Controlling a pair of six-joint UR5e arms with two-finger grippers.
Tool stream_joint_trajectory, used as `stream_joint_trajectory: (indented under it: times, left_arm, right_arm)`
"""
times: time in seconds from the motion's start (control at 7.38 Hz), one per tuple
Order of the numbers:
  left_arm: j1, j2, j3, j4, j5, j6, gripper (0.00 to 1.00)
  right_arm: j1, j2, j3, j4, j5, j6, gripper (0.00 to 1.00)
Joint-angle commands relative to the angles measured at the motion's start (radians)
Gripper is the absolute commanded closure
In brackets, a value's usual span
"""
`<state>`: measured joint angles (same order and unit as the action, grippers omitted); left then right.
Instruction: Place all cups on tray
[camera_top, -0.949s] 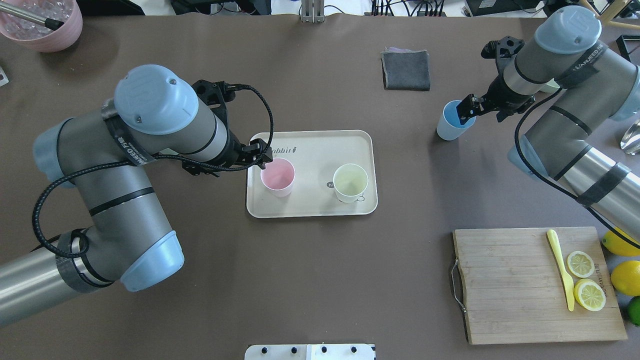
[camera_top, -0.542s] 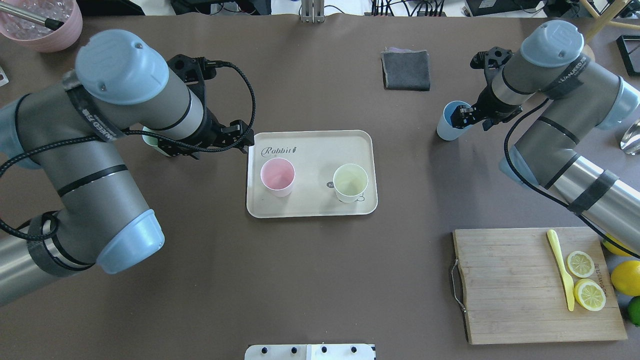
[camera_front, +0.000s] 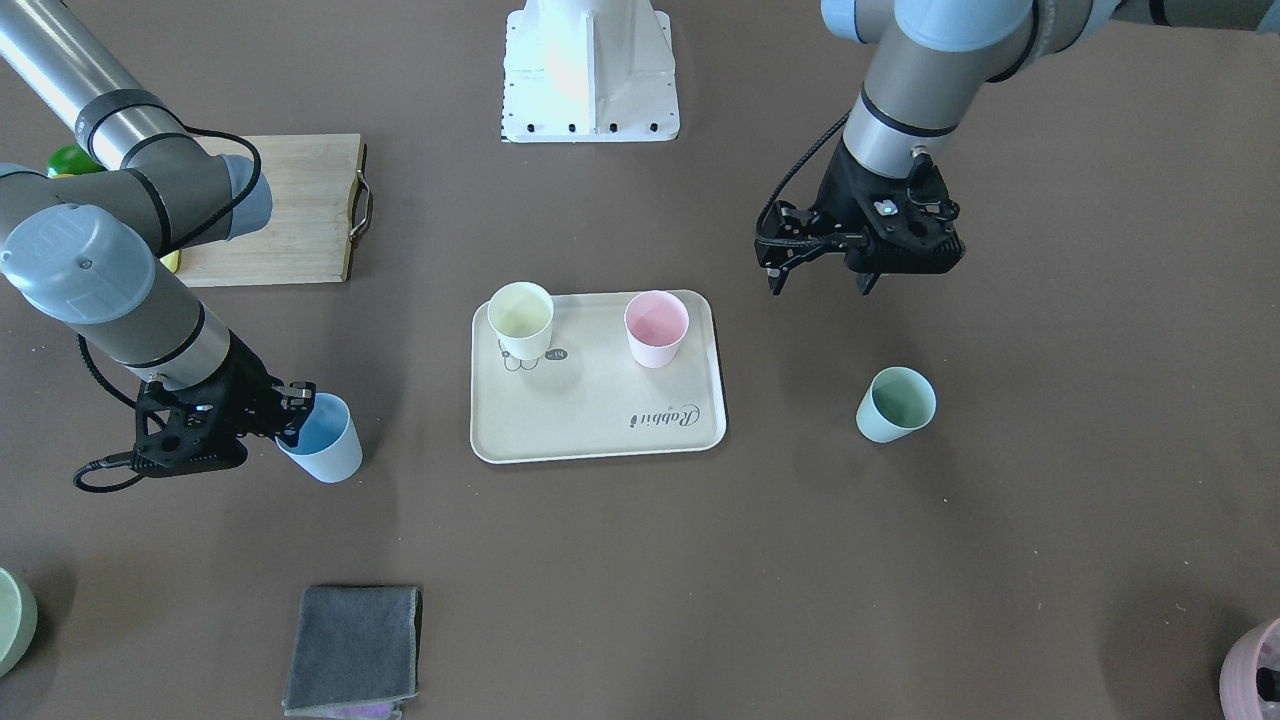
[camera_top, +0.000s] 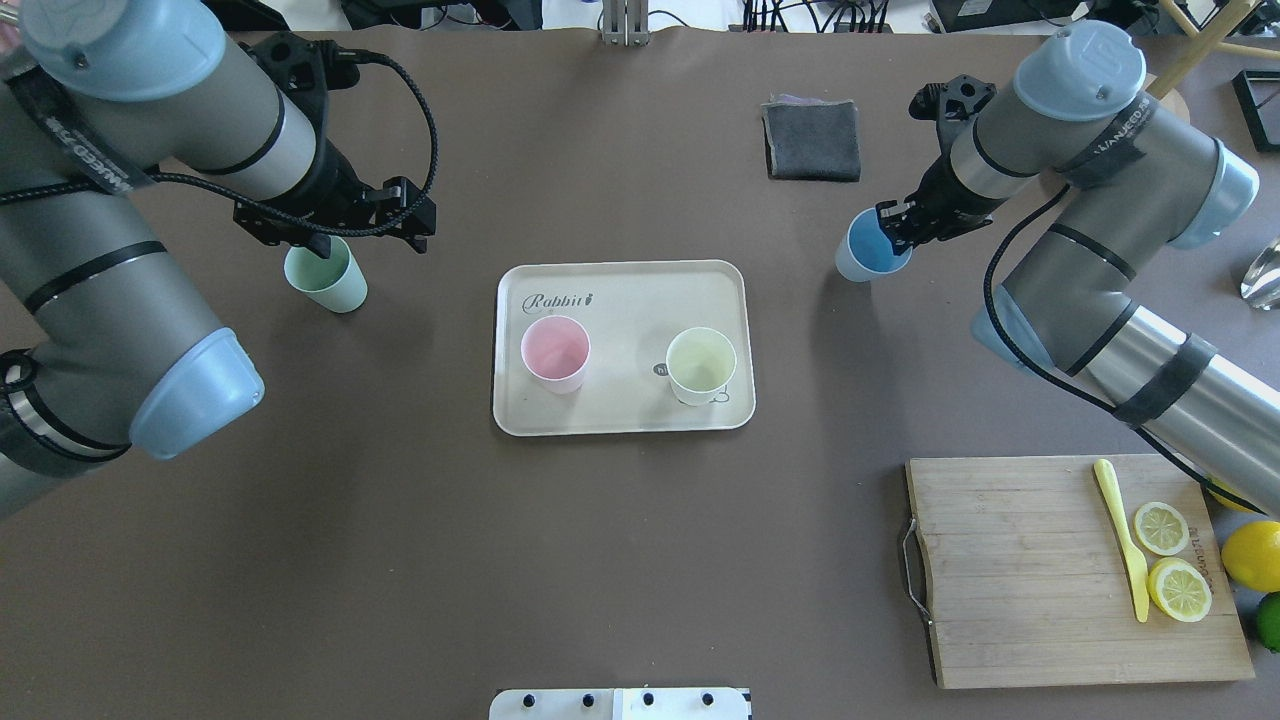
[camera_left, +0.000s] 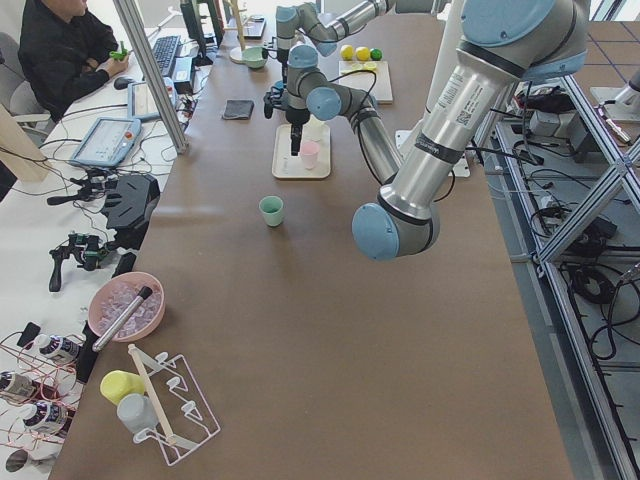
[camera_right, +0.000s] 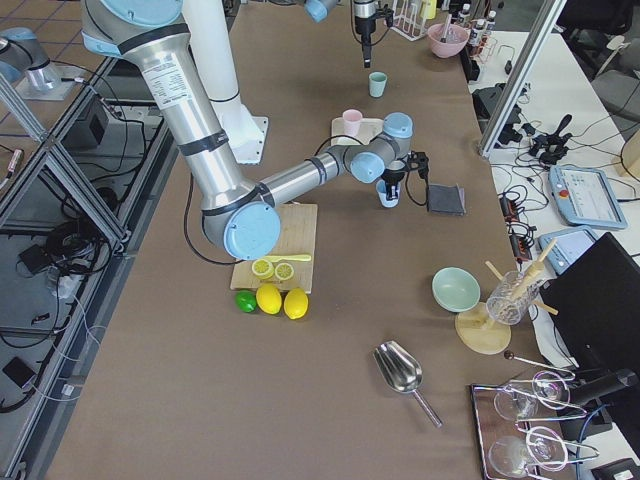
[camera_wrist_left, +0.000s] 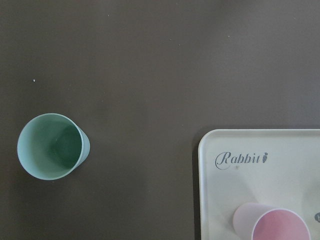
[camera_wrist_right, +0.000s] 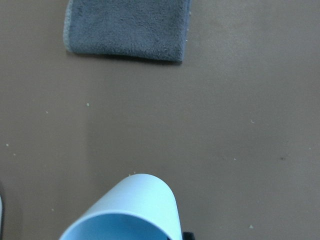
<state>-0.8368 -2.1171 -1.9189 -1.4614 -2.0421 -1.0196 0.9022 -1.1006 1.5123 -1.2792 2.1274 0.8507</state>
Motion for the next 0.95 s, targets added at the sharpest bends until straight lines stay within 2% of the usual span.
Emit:
stream_joint_trajectory:
  times: [0.0,0.14,0.41,0.81]
  left_arm:
    - [-0.074,0.005,0.02,0.033,-0.015,0.115,0.02]
    - [-0.121,0.006,0.04,0.064,-0.027,0.203,0.02]
    - [-0.189,0.063,0.066,0.061,-0.079,0.356,0.02]
    - [-0.199,0.068,0.115,0.03,-0.078,0.378,0.02]
  right_arm:
    - [-0.029,0.095,0.002,-0.024,0.002,0.115,1.0]
    - [-0.06,0.17,-0.001,-0.078,-0.007,0.169,1.0]
    - [-0.13,0.229,-0.009,-0.1,-0.059,0.232,1.0]
    - [-0.187,0.289,-0.102,-0.085,-0.101,0.286,1.0]
